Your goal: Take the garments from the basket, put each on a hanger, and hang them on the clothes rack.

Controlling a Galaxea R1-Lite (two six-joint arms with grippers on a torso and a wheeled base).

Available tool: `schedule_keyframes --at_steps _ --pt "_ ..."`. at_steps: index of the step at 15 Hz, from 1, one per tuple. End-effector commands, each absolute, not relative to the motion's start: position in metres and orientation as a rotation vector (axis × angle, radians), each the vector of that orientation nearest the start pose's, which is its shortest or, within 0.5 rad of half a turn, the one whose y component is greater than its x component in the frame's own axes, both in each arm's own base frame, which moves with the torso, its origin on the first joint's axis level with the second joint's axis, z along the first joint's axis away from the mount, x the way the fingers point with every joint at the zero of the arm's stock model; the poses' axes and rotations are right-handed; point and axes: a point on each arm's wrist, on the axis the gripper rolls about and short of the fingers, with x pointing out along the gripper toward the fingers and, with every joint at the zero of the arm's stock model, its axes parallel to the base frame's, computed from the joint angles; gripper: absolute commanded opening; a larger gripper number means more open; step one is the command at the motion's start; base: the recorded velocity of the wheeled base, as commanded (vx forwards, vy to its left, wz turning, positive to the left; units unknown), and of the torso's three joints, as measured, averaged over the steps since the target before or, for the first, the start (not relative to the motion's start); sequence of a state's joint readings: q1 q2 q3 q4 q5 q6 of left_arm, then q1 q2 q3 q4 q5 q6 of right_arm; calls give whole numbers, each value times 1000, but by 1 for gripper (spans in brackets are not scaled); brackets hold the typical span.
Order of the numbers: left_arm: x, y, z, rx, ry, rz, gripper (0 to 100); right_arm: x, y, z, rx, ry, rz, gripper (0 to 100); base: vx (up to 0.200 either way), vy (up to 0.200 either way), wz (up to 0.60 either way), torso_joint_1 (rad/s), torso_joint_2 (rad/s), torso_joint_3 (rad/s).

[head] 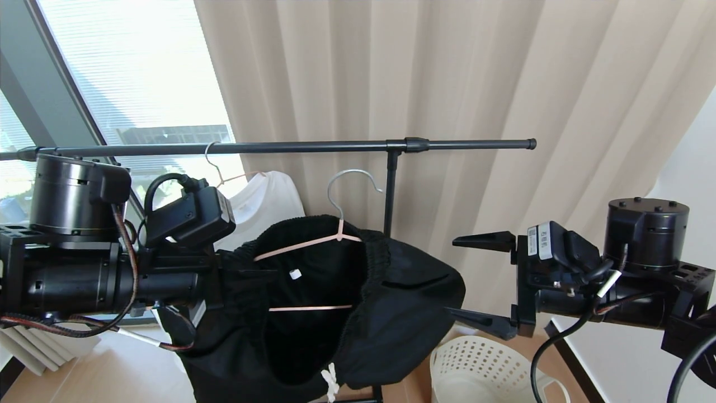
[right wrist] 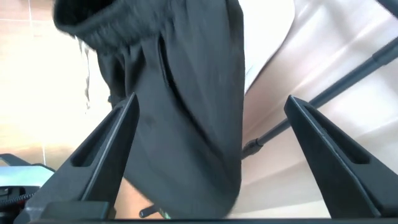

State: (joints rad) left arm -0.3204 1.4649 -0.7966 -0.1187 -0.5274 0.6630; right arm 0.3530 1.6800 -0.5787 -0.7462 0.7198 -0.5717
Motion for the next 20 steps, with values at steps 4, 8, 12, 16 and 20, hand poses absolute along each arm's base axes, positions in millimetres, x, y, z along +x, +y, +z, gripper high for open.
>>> schedule_keyframes --at_steps 4,8,12,16,20 --pt "199 -74 208 540 219 -944 0 281 98 119 -399 125 1133 100 0 0 0 0 0 0" --pt "196 -72 211 536 210 -937 0 288 97 106 -381 161 1146 100 0 0 0 0 0 0" --pt "193 -71 215 537 189 -928 0 296 101 89 -373 209 1161 100 0 0 0 0 0 0" --pt "190 -70 218 539 176 -926 0 301 106 81 -369 226 1172 100 0 0 0 0 0 0" --pt "187 -69 221 523 170 -919 0 305 107 80 -371 228 1166 0 0 0 0 0 0 0"
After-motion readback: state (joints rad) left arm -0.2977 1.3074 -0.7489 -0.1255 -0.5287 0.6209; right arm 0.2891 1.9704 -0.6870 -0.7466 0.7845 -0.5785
